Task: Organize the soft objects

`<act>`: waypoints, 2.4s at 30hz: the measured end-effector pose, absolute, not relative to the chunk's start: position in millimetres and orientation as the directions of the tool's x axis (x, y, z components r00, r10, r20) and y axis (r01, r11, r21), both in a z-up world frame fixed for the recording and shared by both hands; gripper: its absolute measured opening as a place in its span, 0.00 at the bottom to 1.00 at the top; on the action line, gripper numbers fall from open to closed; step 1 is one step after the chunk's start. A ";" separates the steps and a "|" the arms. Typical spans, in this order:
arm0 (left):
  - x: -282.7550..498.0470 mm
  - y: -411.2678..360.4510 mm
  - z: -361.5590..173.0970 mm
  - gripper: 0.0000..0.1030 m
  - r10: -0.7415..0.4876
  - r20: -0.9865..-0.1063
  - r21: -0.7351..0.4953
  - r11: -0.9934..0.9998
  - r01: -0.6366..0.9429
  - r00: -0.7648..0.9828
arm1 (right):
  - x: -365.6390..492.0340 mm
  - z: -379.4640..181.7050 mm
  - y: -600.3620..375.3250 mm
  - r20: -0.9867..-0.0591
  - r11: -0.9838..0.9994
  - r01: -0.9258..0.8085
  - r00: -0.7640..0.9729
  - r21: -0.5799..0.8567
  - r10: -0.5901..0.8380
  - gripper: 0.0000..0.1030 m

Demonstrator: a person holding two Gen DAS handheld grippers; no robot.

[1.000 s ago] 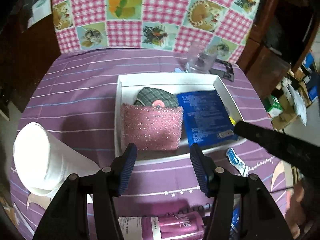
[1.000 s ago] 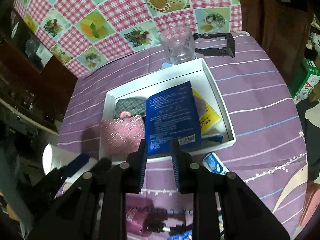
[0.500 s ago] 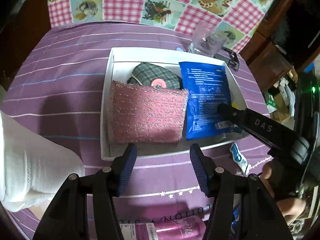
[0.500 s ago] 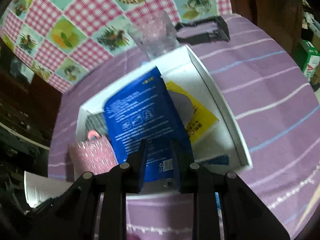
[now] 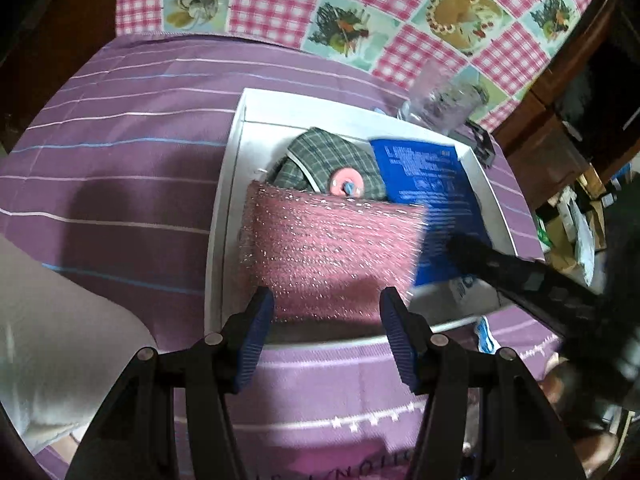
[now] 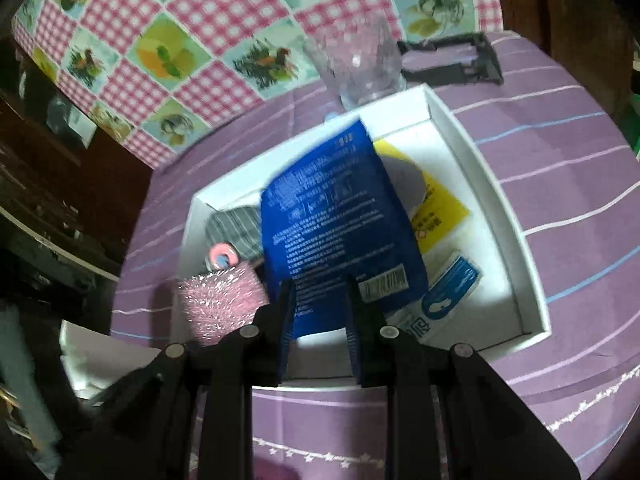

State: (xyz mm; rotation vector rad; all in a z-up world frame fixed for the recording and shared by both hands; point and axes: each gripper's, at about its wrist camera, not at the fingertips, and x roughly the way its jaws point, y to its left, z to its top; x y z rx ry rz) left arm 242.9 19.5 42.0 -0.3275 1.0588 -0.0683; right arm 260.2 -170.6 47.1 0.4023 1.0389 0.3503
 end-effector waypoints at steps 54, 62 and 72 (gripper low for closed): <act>197.0 -18.4 124.7 0.54 -0.164 -0.853 -0.179 0.984 0.017 0.496 | 147.3 124.6 -234.8 -0.846 0.945 -0.007 0.443 0.327 0.297 0.47; 173.0 -44.5 138.1 0.54 -0.156 -0.850 -0.174 0.985 0.013 0.502 | 121.7 132.5 -248.6 -0.814 0.944 -0.136 0.478 0.302 0.330 0.47; 127.9 -47.5 154.7 0.54 -0.099 -0.828 -0.148 0.988 -0.045 0.553 | 86.8 122.4 -284.0 -0.777 0.923 -0.159 0.503 0.349 0.380 0.47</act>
